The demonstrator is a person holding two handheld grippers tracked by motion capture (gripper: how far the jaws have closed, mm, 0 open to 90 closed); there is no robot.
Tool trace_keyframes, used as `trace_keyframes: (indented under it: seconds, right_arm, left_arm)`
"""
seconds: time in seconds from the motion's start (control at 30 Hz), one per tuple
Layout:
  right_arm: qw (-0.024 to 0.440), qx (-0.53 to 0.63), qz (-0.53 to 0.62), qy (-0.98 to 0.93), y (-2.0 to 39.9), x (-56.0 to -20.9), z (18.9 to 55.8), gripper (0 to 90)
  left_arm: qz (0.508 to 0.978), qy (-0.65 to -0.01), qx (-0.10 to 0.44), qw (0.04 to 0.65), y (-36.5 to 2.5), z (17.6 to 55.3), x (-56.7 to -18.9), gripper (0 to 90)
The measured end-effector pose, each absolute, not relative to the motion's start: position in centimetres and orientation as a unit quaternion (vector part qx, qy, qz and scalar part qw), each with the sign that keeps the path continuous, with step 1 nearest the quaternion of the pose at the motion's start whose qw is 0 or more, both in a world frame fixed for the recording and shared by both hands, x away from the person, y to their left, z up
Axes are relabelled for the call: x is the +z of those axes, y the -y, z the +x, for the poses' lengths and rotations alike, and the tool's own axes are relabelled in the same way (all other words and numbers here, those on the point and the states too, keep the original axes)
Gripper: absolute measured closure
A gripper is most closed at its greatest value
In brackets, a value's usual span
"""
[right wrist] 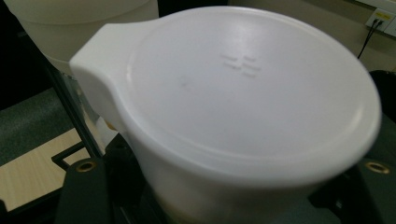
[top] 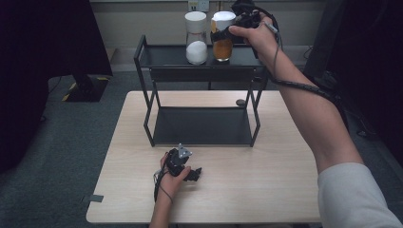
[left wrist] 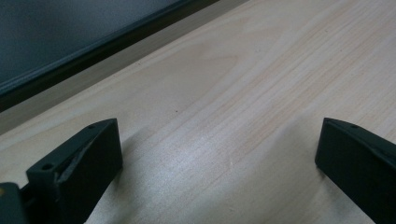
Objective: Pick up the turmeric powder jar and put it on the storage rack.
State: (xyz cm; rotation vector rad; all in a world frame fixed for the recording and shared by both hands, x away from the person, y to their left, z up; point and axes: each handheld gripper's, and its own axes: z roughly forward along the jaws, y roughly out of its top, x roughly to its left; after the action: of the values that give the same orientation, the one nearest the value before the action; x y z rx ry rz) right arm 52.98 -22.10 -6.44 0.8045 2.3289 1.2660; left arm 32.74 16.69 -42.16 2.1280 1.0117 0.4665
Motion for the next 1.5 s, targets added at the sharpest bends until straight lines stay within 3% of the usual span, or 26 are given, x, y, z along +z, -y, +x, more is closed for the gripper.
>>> trace_keyframes:
  seconds: [0.6,0.83,0.97,1.5]
  right_arm:
    - [0.188,0.458,0.284,-0.821,22.1,-7.1,52.8,28.7]
    - [0.191,0.449,0.298,-0.820,22.0,-6.9,52.5,11.9]
    - [0.198,0.448,0.302,-0.818,22.1,-7.1,52.1,6.8]
    - [0.202,0.455,0.304,-0.812,22.3,-7.6,50.0,1.4]
  left_arm:
    - [0.826,-0.393,0.181,0.361,-16.7,32.7,-42.1,0.0]
    - [0.826,-0.393,0.181,0.361,-16.7,32.7,-42.2,0.0]
    - [0.826,-0.393,0.181,0.361,-16.7,32.7,-42.2,0.0]
    - [0.826,-0.393,0.180,0.361,-16.7,32.8,-42.1,0.0]
